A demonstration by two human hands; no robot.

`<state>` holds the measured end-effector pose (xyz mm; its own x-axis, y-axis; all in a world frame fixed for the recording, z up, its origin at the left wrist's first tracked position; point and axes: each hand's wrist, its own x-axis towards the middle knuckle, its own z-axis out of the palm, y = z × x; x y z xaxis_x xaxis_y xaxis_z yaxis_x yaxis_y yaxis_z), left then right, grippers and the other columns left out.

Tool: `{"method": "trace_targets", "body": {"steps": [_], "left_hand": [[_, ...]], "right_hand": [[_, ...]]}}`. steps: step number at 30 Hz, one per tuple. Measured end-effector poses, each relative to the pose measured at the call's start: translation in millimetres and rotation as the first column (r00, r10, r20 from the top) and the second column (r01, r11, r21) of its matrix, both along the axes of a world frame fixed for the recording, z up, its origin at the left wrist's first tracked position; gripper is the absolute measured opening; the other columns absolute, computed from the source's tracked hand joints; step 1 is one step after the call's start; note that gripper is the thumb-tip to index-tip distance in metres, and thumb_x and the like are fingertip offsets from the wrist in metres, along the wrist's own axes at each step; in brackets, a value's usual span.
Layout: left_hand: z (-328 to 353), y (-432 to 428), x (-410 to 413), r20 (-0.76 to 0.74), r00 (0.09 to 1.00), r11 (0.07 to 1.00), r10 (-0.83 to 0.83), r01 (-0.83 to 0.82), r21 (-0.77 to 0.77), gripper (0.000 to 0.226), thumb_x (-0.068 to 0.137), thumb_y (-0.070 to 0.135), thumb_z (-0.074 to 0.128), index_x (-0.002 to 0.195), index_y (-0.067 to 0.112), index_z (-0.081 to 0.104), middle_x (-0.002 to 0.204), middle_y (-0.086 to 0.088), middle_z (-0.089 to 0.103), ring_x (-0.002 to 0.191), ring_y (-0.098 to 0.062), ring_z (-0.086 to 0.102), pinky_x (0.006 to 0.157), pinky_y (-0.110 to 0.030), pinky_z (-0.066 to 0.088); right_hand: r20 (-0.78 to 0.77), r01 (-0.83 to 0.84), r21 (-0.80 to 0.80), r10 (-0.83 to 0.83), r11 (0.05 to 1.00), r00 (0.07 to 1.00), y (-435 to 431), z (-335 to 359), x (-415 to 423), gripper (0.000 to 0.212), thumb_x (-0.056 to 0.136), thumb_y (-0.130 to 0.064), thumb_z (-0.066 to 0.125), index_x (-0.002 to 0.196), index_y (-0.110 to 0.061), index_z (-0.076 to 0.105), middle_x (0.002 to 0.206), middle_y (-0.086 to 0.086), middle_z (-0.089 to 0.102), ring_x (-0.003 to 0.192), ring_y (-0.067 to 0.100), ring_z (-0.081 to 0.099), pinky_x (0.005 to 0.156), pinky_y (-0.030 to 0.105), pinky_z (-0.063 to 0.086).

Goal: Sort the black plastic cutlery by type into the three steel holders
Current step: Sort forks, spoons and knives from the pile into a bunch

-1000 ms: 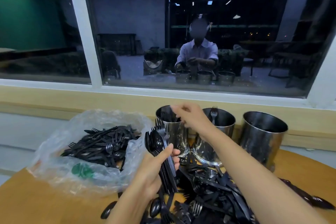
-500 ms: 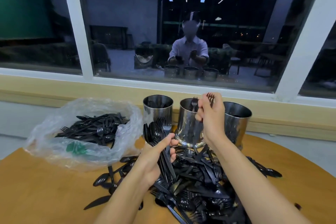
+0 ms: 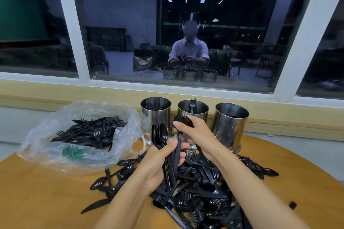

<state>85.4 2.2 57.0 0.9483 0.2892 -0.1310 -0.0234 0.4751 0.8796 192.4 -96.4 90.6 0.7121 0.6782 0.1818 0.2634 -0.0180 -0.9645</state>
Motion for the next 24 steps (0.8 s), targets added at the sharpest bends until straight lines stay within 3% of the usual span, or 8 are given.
{"method": "trace_targets", "body": {"steps": [5,10,11,13,15,17,19,24], "left_hand": [[-3.9,-3.7,8.5,-0.024,0.999,0.999,-0.049,0.049,0.01,0.025,0.096,0.02,0.058,0.106,0.001,0.07,0.105,-0.019,0.073,0.09,-0.025,0.07,0.082,-0.034,0.058],[-21.5,11.0,21.1,-0.068,0.996,0.996,0.065,-0.068,-0.051,0.033,0.082,0.025,0.066,0.104,0.003,0.073,0.109,-0.015,0.073,0.104,-0.025,0.069,0.095,-0.04,0.052],[-26.4,14.9,23.8,-0.098,0.992,0.995,0.082,-0.088,-0.054,0.031,0.089,0.024,0.061,0.107,0.002,0.07,0.107,-0.015,0.074,0.099,-0.025,0.071,0.09,-0.038,0.054],[-34.3,20.8,28.7,-0.171,0.981,0.993,0.093,-0.105,-0.06,0.031,0.095,0.027,0.056,0.105,-0.001,0.066,0.077,-0.011,0.072,0.065,-0.019,0.069,0.062,-0.03,0.056],[-39.7,25.7,33.0,-0.227,0.97,0.996,0.081,-0.086,-0.013,0.036,0.088,0.036,0.061,0.096,0.001,0.062,0.049,-0.002,0.042,0.038,-0.01,0.037,0.039,-0.021,0.036],[-42.7,30.0,39.0,-0.278,0.96,0.999,0.04,-0.035,0.024,0.043,0.077,0.046,0.066,0.088,0.005,0.059,0.047,0.003,0.024,0.037,-0.008,0.019,0.035,-0.019,0.02],[-44.9,34.5,46.2,-0.342,0.94,0.999,0.016,-0.002,0.042,0.05,0.071,0.053,0.069,0.09,0.008,0.056,0.05,0.004,0.02,0.039,-0.008,0.017,0.038,-0.02,0.016],[-50.7,49.3,65.0,-0.37,0.928,0.991,-0.053,0.004,-0.133,0.051,0.077,0.051,0.07,0.099,0.012,0.044,0.059,-0.001,0.032,0.045,-0.012,0.024,0.04,-0.024,0.024]], "right_hand": [[-0.028,-0.017,-0.025,0.016,1.0,0.999,-0.2,-7.5,3.7,0.028,0.096,-0.028,0.058,0.075,-0.012,0.064,0.066,-0.003,0.063,0.061,0.012,0.055,0.059,0.022,0.044],[-0.014,0.357,0.094,-0.358,0.929,0.934,-7.0,-6.3,49.3,0.047,0.1,-0.035,0.047,0.059,-0.019,0.063,0.078,0.004,0.064,0.064,0.008,0.054,0.07,0.025,0.038],[-0.025,0.428,0.123,-0.428,0.895,0.903,-8.9,-1.9,62.1,0.048,0.1,-0.034,0.047,0.057,-0.02,0.062,0.078,0.003,0.063,0.067,0.009,0.052,0.072,0.027,0.038],[-0.044,0.505,0.198,-0.507,0.84,0.861,-8.4,12.8,86.6,0.046,0.101,-0.027,0.045,0.059,-0.015,0.058,0.071,0.0,0.059,0.07,0.012,0.053,0.077,0.031,0.041],[-0.11,0.528,0.33,-0.524,0.782,0.845,-1.0,31.1,110.8,0.04,0.103,-0.023,0.042,0.068,-0.012,0.055,0.069,0.001,0.059,0.069,0.014,0.056,0.082,0.032,0.047],[-0.197,0.52,0.456,-0.488,0.722,0.85,9.8,45.8,132.9,0.031,0.104,-0.02,0.041,0.077,-0.009,0.051,0.068,0.004,0.057,0.065,0.014,0.058,0.077,0.03,0.055],[-0.229,0.517,0.516,-0.471,0.683,0.852,22.6,50.6,151.6,0.024,0.104,-0.017,0.042,0.081,-0.012,0.044,0.064,0.001,0.043,0.053,0.012,0.046,0.06,0.026,0.052],[-0.042,0.545,0.416,-0.584,0.728,0.811,57.0,27.6,184.0,0.025,0.101,-0.022,0.048,0.077,-0.016,0.043,0.061,0.0,0.039,0.052,0.01,0.041,0.058,0.024,0.044]]}}
